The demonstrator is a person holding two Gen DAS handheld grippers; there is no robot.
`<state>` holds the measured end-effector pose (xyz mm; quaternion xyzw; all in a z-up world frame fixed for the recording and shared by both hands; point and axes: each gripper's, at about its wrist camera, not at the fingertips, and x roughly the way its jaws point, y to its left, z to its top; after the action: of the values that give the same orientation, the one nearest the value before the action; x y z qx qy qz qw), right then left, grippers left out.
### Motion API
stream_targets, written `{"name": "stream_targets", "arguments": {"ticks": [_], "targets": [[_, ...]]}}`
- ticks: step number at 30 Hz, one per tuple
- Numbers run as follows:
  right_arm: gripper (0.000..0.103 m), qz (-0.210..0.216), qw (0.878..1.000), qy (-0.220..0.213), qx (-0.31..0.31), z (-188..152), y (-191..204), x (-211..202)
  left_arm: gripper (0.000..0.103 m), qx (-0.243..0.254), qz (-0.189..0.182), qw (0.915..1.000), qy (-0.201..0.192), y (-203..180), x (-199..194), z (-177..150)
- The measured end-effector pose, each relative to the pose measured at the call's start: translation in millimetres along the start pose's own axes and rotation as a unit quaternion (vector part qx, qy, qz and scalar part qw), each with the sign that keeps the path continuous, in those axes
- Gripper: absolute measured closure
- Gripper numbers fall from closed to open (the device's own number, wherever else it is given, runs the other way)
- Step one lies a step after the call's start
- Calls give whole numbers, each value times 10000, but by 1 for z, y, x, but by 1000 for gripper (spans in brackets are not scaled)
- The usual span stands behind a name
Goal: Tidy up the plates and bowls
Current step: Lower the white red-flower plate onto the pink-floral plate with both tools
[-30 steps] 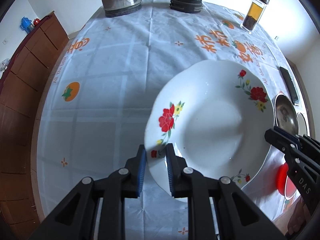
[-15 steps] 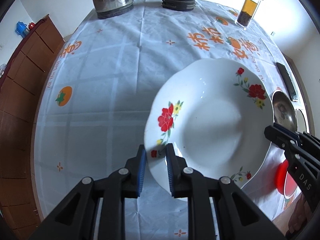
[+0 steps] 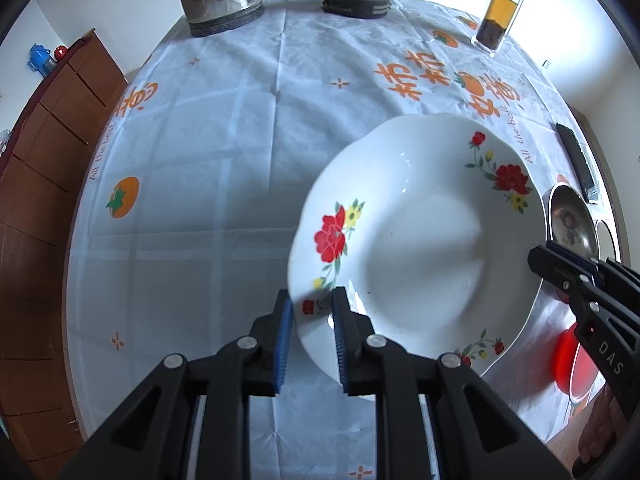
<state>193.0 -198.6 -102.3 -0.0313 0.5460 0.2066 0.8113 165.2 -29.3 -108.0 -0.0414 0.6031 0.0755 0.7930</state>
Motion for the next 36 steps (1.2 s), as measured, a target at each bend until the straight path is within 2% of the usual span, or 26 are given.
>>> {"name": "stream_targets", "arguments": {"ticks": [36], "targets": [[89,-92,9998,148,9,4,-1,23,86,-66,-80,9999,98,4,18,4]]}}
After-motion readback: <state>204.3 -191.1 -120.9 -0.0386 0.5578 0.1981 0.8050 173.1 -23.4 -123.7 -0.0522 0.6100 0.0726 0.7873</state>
